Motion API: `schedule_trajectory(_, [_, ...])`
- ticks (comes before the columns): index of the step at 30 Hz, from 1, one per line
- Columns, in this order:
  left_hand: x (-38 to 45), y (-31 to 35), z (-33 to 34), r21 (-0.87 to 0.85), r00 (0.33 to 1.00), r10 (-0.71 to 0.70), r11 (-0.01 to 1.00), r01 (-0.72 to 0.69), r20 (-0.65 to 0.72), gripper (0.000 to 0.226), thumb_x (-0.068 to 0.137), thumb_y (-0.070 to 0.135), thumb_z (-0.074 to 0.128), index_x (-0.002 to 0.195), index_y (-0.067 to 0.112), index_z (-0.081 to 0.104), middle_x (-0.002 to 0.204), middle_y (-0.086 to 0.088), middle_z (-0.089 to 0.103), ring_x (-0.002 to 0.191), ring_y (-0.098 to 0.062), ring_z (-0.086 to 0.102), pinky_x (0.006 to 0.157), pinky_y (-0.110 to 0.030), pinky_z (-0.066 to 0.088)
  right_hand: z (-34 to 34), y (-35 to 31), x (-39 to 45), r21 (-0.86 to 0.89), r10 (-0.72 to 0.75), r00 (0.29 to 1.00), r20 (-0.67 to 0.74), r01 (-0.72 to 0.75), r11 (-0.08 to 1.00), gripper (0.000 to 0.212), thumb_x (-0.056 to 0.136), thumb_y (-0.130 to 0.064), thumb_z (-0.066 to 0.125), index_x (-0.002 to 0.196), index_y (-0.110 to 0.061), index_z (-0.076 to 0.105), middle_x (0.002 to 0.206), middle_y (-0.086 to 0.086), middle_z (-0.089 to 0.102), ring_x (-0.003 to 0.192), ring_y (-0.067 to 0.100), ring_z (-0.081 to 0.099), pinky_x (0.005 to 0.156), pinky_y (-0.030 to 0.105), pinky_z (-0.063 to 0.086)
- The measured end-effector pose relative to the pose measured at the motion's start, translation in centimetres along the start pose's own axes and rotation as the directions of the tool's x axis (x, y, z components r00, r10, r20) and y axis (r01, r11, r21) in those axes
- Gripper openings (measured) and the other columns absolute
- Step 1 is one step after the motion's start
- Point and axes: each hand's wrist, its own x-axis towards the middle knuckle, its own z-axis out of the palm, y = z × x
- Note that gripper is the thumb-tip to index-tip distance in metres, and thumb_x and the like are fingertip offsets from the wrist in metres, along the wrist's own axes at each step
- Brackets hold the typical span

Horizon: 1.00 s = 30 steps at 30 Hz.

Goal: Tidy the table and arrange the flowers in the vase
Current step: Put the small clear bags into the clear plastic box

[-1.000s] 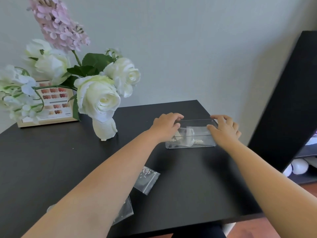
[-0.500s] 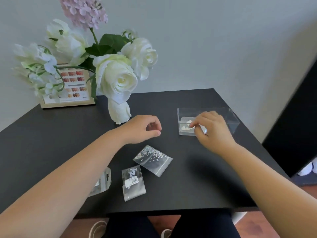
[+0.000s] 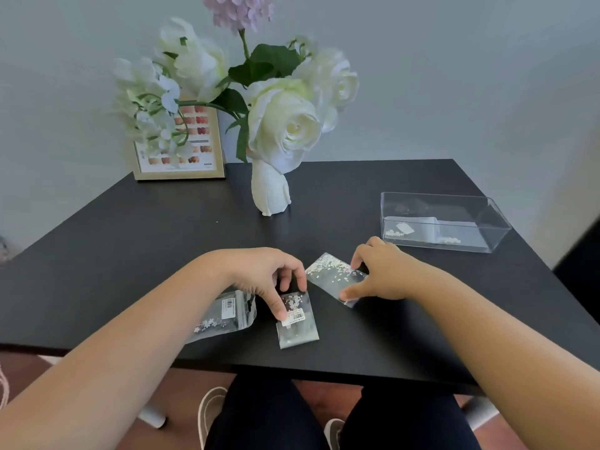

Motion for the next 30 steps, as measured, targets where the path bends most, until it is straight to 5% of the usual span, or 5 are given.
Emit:
schedule_trajectory(6, [0.2,0.5,0.8,-0.019,1.0,0.019,1.0,-0.019,-0.007,0.067,0.055,0.044,0.091,0.112,0.059,0.06,0.103,0.012,0.056,0.092,-0.018,0.057,0.082,-0.032,0.052,-1.0,1.0,-0.4,0.146,0.001,1.0,0.026,-0.005,0.989,0.075,0.058,-0.04,0.087,0.12,-0.032,0.046,0.116,-0.006,0.05,0.101,0.017,0.054,0.08,0.03,0.044])
schedule_trajectory(11, [0.5,1.0,1.0,-0.006,0.999,0.042,0.999,-0.042,-0.033,0.054,0.053,0.044,0.092,0.099,0.047,0.063,0.104,0.013,0.058,0.094,-0.014,0.056,0.081,-0.033,0.053,-1.7,1.2,-0.4,0.14,0.04,0.991,0.127,-0.058,0.988,0.088,0.059,-0.034,0.088,0.132,-0.032,0.037,0.101,-0.014,0.051,0.095,0.015,0.055,0.075,0.028,0.04])
schedule_trajectory(15, [0.7,0.5,1.2,-0.064,0.992,0.03,0.997,-0.038,-0.125,0.042,0.058,0.039,0.091,0.089,0.037,0.063,0.084,0.025,0.061,0.076,0.005,0.058,0.064,-0.015,0.045,-2.3,1.5,-0.6,0.053,0.052,0.981,0.185,-0.062,0.997,0.073,0.054,-0.044,0.088,0.116,-0.032,0.051,0.1,-0.016,0.049,0.098,0.014,0.055,0.077,0.028,0.041])
schedule_trajectory(22, [0.8,0.4,1.3,-0.119,0.983,0.076,0.988,-0.097,-0.167,0.016,0.078,0.03,0.081,0.088,0.026,0.069,0.073,0.022,0.068,0.062,0.006,0.058,0.059,-0.008,0.042,-2.3,1.9,-0.6,0.063,-0.026,0.979,0.202,0.014,0.998,0.055,0.053,-0.041,0.087,0.086,-0.034,0.043,0.094,-0.014,0.052,0.081,0.007,0.052,0.065,0.028,0.04])
schedule_trajectory(30, [1.2,0.2,1.1,-0.2,0.976,0.035,0.977,-0.078,-0.213,0.01,0.091,0.025,0.068,0.096,0.034,0.068,0.088,0.013,0.073,0.076,-0.005,0.067,0.076,-0.03,0.052,-1.0,3.6,-1.0,0.347,-0.106,0.994,0.018,0.093,0.933,0.027,0.083,-0.03,0.07,0.085,-0.009,0.052,0.069,-0.007,0.053,0.056,0.002,0.052,0.059,0.019,0.041])
